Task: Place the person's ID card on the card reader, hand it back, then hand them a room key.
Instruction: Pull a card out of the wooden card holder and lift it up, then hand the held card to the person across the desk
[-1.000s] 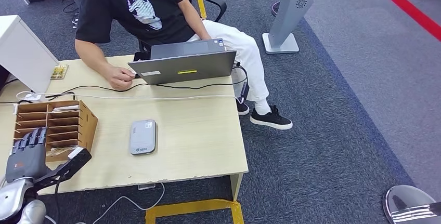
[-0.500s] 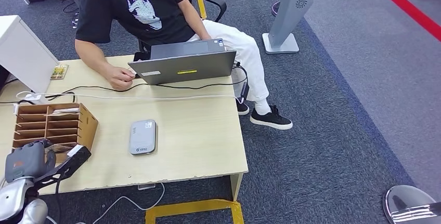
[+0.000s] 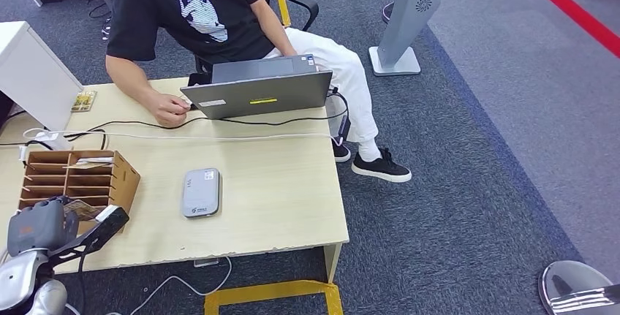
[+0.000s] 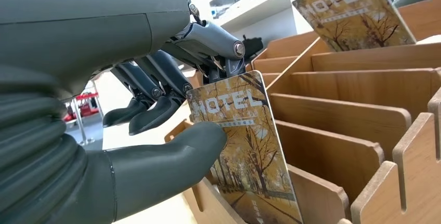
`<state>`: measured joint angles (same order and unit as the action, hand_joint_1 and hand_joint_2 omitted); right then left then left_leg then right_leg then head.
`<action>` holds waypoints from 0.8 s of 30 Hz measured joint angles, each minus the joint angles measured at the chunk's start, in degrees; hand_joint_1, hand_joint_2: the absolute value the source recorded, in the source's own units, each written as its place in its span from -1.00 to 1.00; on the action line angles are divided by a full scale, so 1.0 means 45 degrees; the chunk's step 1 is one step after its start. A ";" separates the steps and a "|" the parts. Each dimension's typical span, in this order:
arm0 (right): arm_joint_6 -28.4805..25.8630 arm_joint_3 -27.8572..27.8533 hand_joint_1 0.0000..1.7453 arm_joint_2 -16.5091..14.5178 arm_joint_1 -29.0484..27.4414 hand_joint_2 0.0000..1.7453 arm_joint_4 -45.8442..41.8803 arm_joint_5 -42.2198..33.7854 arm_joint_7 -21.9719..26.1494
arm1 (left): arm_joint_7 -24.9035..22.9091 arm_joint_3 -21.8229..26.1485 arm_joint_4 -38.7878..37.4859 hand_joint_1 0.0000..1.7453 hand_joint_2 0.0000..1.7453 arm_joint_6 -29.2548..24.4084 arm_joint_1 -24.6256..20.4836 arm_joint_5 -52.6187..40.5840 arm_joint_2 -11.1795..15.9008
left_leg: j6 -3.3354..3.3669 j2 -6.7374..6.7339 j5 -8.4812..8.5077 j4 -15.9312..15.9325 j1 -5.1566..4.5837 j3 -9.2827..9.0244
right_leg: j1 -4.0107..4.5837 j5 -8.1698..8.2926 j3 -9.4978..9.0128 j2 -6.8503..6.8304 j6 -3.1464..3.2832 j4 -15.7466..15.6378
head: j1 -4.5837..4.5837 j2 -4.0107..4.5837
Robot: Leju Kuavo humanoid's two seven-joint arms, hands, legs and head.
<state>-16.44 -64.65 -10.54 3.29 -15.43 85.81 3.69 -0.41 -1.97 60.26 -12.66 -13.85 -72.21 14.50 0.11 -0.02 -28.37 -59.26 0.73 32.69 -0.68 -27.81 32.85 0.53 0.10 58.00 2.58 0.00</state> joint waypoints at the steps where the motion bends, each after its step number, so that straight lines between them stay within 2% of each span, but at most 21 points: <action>1: -0.0010 0.0000 -1.00 0.0000 0.0000 1.00 0.0000 -0.0004 0.0001 | -0.0045 0.0000 0.0002 1.00 1.00 -0.0128 0.0000 -0.0044 0.0002 | 0.0000 0.0000 0.0000 0.0000 0.0000 0.0000 | 0.0000 0.0000 0.0000 0.0000 0.0000 0.0000 | 0.0000 0.0000; 5: -0.0027 0.0000 -1.00 0.0000 -0.0005 1.00 0.0000 -0.0034 0.0001 | -0.0063 0.0026 0.0355 1.00 1.00 -0.0735 0.0008 0.0260 0.0006 | 0.0000 0.0001 0.0000 0.0000 0.0001 0.0001 | 0.0000 0.0000 0.0000 -0.0001 0.0000 0.0000 | -0.0002 0.0000; 10: -0.0015 0.0000 -1.00 -0.0002 -0.0024 1.00 0.0000 -0.0012 -0.0096 | 0.0076 0.0206 0.2353 1.00 1.00 -0.1331 0.0012 0.0720 -0.0122 | 0.0000 0.0003 0.0000 -0.0001 -0.0003 0.0001 | 0.0000 0.0000 0.0000 -0.0002 -0.0001 0.0000 | -0.0002 0.0000; 18: 0.0085 0.0000 -1.00 -0.0052 -0.0074 1.00 0.0021 0.0146 -0.0103 | -0.0206 0.0202 0.6114 1.00 1.00 -0.2732 0.0137 -0.0835 -0.0419 | 0.0001 0.0001 -0.0001 -0.0001 -0.0007 0.0002 | -0.0001 0.0001 0.0000 0.0000 -0.0002 -0.0001 | 0.0001 0.0000; 24: 0.0259 0.0013 -1.00 -0.0081 -0.0089 1.00 0.0106 0.0290 0.0005 | -0.0706 0.0252 0.7443 1.00 1.00 -0.3021 0.0330 -0.1487 -0.0129 | 0.0000 0.0001 0.0000 0.0001 0.0002 0.0002 | 0.0000 0.0000 0.0000 -0.0001 0.0000 0.0002 | -0.0001 0.0000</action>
<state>-15.27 -64.59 -10.90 2.90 -14.96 87.12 3.72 -3.58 -0.84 93.76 -26.26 -12.37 -78.90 13.92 0.11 -0.02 -28.37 -59.25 0.74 32.70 -0.68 -27.81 32.85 0.52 0.10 58.01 2.57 0.00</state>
